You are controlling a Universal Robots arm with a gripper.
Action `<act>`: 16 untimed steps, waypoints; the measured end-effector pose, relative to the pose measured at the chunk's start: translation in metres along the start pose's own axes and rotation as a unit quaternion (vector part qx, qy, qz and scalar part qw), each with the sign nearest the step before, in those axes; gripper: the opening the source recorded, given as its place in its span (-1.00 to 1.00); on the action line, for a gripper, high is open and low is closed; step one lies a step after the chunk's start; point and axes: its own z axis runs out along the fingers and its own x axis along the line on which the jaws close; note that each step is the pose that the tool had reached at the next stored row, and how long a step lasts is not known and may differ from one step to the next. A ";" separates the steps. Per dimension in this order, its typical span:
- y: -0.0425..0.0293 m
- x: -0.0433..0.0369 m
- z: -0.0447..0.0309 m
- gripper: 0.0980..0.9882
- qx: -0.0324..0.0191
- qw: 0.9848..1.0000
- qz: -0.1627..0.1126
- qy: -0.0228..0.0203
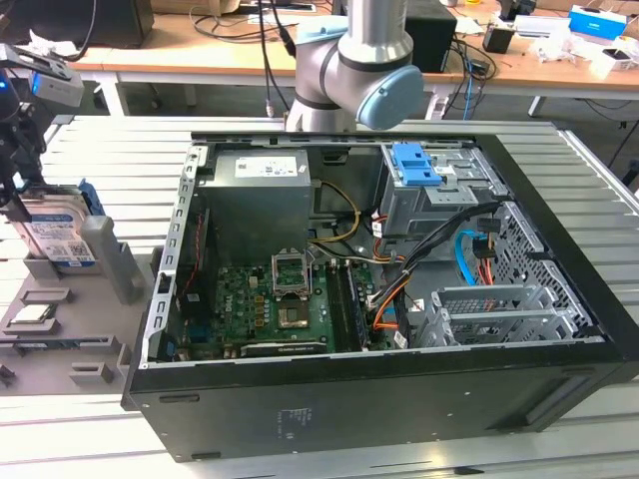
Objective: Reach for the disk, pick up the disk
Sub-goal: 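Pick up the disk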
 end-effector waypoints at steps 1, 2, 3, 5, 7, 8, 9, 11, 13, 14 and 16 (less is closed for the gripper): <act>0.0004 0.0000 0.0009 0.00 0.000 1.000 0.000 0.000; 0.0008 0.0000 0.0022 0.00 0.000 1.000 0.000 0.000; 0.0009 0.0000 0.0032 0.00 0.000 1.000 0.000 0.000; 0.0012 0.0000 0.0062 0.00 0.000 1.000 0.000 0.000; 0.0013 -0.0001 0.0096 0.00 0.000 1.000 0.000 0.000; 0.0013 -0.0001 0.0101 0.00 0.000 1.000 0.000 0.000; 0.0013 -0.0001 0.0102 0.00 0.000 1.000 0.000 0.000; 0.0013 -0.0001 0.0102 0.00 0.000 1.000 0.000 0.000; 0.0013 -0.0001 0.0104 0.00 0.000 1.000 0.000 0.000; 0.0013 -0.0001 0.0104 0.00 0.000 1.000 0.000 0.000; 0.0013 -0.0001 0.0104 -0.18 0.000 1.000 0.000 0.000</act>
